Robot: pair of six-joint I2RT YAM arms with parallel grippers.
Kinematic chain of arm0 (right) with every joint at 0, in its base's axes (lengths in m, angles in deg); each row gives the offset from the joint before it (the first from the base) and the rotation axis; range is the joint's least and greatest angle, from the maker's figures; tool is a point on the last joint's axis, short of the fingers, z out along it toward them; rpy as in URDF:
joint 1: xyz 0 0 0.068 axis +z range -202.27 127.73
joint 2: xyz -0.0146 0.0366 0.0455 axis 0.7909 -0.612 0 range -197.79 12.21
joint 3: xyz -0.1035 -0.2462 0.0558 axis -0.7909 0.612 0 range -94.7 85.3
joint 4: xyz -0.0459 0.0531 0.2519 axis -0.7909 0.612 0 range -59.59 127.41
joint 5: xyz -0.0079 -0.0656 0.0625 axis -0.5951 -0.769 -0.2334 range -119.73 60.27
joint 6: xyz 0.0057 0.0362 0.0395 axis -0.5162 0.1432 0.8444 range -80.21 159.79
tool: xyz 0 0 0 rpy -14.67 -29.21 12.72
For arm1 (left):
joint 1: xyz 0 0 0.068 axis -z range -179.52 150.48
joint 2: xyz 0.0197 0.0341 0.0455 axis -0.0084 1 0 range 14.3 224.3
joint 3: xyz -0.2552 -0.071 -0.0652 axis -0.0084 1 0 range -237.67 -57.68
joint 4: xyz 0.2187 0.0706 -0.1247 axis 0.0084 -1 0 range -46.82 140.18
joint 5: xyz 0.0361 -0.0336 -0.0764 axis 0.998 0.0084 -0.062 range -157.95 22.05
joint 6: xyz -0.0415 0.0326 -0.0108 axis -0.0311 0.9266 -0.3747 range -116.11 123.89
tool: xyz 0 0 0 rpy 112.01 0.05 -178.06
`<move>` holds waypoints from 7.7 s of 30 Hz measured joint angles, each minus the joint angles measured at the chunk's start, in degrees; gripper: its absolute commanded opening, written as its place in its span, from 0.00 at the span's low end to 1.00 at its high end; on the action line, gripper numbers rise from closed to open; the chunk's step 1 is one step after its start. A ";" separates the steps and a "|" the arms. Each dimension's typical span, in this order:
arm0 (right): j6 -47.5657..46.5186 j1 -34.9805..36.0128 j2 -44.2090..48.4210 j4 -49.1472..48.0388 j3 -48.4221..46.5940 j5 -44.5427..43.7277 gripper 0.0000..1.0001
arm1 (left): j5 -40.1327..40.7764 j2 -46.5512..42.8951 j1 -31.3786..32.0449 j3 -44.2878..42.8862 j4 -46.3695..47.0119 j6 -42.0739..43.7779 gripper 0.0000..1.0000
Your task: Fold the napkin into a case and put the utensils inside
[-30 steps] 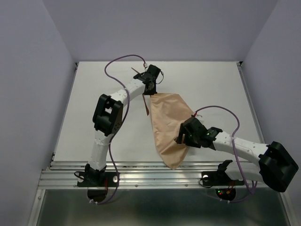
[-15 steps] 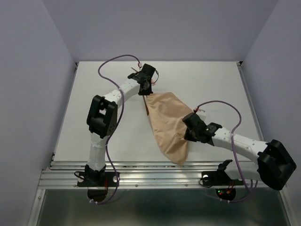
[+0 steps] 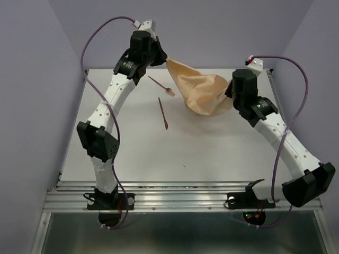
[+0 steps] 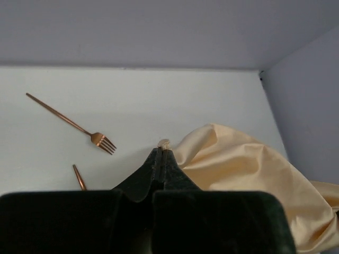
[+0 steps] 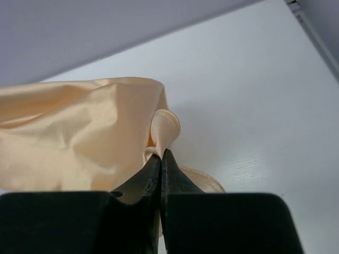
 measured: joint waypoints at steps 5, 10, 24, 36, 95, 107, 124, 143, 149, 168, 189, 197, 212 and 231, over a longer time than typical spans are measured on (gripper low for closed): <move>-1.29 0.02 5.81 -1.20 3.08 -4.26 0.06 | -3.41 -13.55 -2.51 13.42 6.88 -0.39 0.00; 4.15 0.02 12.68 1.84 18.03 -3.30 0.29 | -7.37 -26.95 -2.05 35.67 13.66 -1.11 0.00; 18.91 0.02 8.70 14.99 31.32 11.61 0.75 | -6.80 -29.55 -1.57 68.98 14.23 -3.91 0.00; 25.05 0.02 9.68 15.61 37.53 18.38 0.58 | 1.60 -30.84 -3.54 69.31 13.38 -8.87 0.00; 16.70 -14.86 -9.86 -2.51 31.78 27.80 0.57 | -6.36 -8.61 -3.19 50.86 16.74 -8.79 0.00; 17.14 -14.23 -15.41 -10.64 28.65 26.62 0.36 | -6.47 -8.61 -3.19 50.86 16.74 -8.76 0.00; 18.29 -13.33 -13.81 -11.30 31.06 21.09 0.01 | -6.82 -9.07 -3.19 51.19 16.65 -8.55 0.00; 18.12 -12.85 -9.46 -3.28 32.52 20.09 0.61 | -7.23 -18.49 -2.51 59.82 14.91 -8.79 0.00; 18.10 -11.91 -9.64 -2.12 32.50 17.27 0.42 | -7.21 -18.49 -2.32 59.82 15.06 -8.79 0.00; 18.10 -10.78 -8.00 2.75 32.52 12.11 0.01 | -5.90 -18.88 -2.03 59.34 13.73 -8.46 0.00; -1.40 -10.73 8.02 14.36 -22.14 8.35 0.01 | -9.38 -33.22 -3.96 21.42 11.85 -3.32 0.00; -4.61 -10.73 11.87 17.42 -33.00 11.08 0.01 | -10.51 -41.38 -3.96 20.33 13.90 -3.65 0.00; -3.69 -10.71 20.57 18.05 -39.87 12.72 0.01 | -12.61 -56.50 -3.93 25.46 17.31 -4.22 0.00; -7.65 -11.02 -1.90 12.59 -7.30 -6.49 0.01 | -12.07 -29.83 -3.98 47.98 23.91 -8.76 0.00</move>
